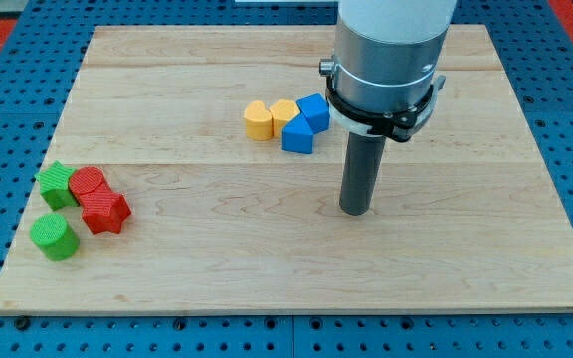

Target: Move your arm to the bottom left

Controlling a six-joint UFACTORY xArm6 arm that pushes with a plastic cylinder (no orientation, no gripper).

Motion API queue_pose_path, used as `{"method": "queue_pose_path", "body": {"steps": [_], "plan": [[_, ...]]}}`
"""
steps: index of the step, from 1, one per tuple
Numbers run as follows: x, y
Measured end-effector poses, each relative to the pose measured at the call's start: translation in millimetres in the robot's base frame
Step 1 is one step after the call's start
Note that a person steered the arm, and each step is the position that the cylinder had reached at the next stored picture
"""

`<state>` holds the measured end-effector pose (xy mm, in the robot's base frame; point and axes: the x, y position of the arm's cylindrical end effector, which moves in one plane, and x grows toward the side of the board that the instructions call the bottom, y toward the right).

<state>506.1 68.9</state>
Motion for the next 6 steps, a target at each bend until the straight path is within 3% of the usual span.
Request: {"method": "queue_pose_path", "body": {"steps": [3,4,6], "plan": [[-5,-6],[7,-45],[78,-211]]}}
